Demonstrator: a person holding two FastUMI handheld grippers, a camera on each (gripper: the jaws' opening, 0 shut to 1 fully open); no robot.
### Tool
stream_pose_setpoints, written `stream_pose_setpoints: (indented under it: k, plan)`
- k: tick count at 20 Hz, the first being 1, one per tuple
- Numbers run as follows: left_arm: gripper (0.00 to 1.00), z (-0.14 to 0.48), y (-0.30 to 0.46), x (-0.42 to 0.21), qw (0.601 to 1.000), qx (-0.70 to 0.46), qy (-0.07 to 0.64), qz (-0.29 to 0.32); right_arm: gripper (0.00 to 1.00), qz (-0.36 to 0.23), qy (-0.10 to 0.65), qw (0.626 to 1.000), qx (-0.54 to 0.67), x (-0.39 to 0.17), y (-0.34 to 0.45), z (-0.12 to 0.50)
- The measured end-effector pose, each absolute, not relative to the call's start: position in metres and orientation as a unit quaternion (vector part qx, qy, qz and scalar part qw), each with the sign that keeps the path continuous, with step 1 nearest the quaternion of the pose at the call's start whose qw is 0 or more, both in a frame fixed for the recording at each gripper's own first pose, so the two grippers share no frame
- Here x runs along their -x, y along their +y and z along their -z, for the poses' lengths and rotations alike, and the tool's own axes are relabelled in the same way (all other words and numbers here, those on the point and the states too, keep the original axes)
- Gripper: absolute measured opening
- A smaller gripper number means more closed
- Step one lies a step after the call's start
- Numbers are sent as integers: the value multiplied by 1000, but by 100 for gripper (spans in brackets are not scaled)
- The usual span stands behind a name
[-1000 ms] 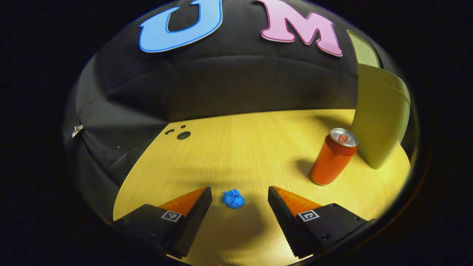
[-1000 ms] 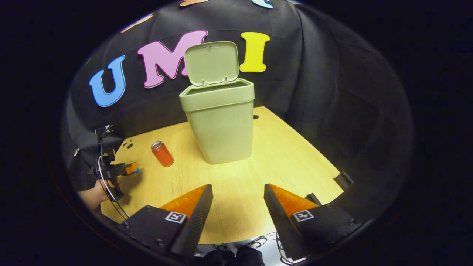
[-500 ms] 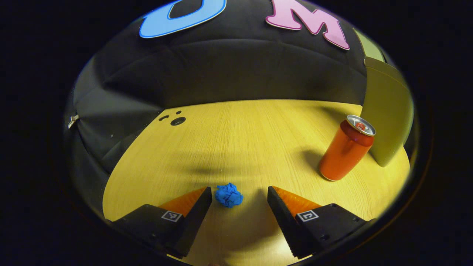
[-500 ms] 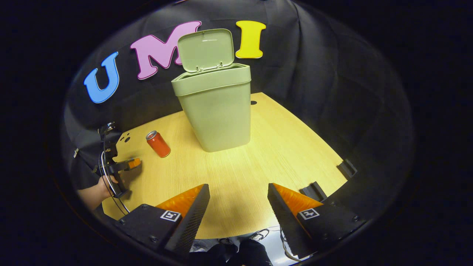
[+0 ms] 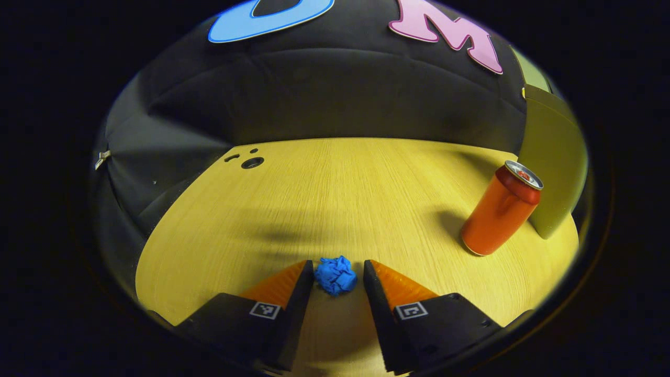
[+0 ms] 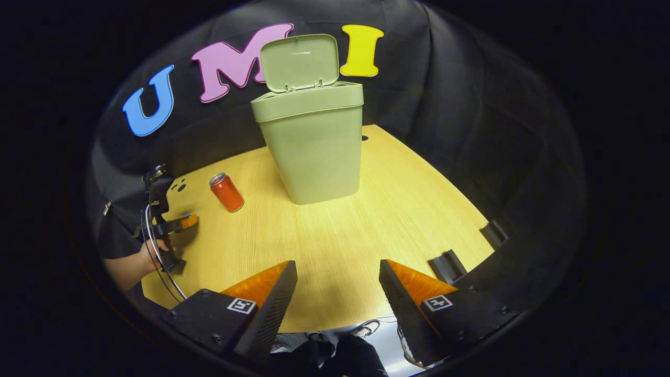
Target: Press the lid of the desktop garbage bin to open it, pick up the crumpled paper on the desktop and throw it into the bin, then pick up the pop can on the desktop and drop it into the bin, and finally close the garbage bin lid.
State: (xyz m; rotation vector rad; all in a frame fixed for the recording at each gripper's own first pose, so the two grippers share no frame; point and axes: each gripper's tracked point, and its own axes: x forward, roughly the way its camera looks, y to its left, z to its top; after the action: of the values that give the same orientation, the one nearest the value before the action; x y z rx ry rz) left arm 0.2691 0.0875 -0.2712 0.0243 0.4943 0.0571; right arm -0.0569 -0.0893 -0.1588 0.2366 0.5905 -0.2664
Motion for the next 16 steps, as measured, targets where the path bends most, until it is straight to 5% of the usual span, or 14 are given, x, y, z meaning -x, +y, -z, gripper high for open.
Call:
stream_pose_setpoints:
  k: [3, 7, 16]
  plan:
    - [43, 270, 91, -270, 971, -6, 238, -32, 99, 133, 290, 940, -121, 64, -87, 159]
    - [30, 267, 90, -268, 972, -10, 235, -20, 99, 137, 289, 939, -124, 68, -84, 159]
    - [30, 202, 78, -241, 984, -28, 172, 19, 99, 123, 279, 944, -127, 63, -67, 156]
